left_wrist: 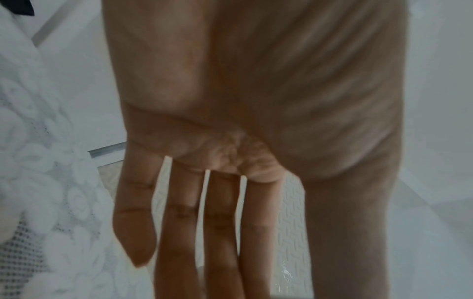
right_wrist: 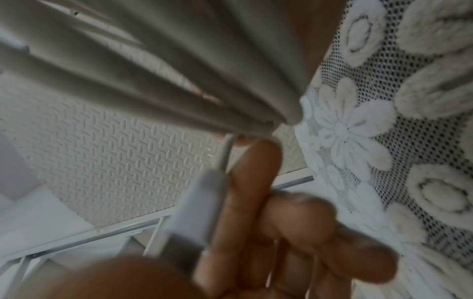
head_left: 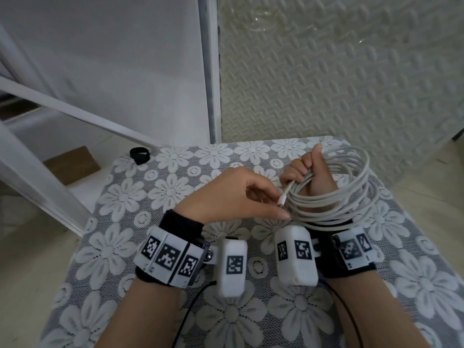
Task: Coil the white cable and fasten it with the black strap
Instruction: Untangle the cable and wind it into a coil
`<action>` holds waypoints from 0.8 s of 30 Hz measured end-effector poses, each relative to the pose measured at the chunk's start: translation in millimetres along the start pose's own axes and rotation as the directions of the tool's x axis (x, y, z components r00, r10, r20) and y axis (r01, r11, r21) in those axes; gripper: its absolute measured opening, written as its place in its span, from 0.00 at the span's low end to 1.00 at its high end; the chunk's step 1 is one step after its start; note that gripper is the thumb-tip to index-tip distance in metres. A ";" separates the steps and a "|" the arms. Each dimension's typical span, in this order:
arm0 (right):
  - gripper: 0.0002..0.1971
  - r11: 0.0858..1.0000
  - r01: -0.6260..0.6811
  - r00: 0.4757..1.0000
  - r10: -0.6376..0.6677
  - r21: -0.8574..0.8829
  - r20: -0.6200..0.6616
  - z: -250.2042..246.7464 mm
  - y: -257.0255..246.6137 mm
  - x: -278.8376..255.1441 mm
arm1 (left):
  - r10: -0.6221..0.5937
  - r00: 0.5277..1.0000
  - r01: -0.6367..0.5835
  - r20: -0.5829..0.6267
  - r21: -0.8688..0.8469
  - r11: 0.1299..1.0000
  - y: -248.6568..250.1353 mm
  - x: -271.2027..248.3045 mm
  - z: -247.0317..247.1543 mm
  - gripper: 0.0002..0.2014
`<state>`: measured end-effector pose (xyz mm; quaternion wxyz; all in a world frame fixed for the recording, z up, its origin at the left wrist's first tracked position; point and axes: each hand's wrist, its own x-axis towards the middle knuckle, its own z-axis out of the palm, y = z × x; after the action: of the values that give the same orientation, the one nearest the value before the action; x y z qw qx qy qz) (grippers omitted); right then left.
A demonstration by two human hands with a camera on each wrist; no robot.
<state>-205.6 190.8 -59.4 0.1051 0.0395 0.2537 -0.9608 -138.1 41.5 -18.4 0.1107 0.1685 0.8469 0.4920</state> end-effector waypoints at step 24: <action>0.33 0.984 -0.003 0.998 0.016 -0.179 0.069 -10.7 8.3 10.7 | -0.369 0.564 0.414 -0.739 -0.134 0.901 -107.0 -16.6 -62.8 0.20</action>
<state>-213.9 187.1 -74.0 0.1215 -0.0024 0.3351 -0.9343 -163.9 -64.2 -80.2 -0.1461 -0.2379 0.8447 0.4567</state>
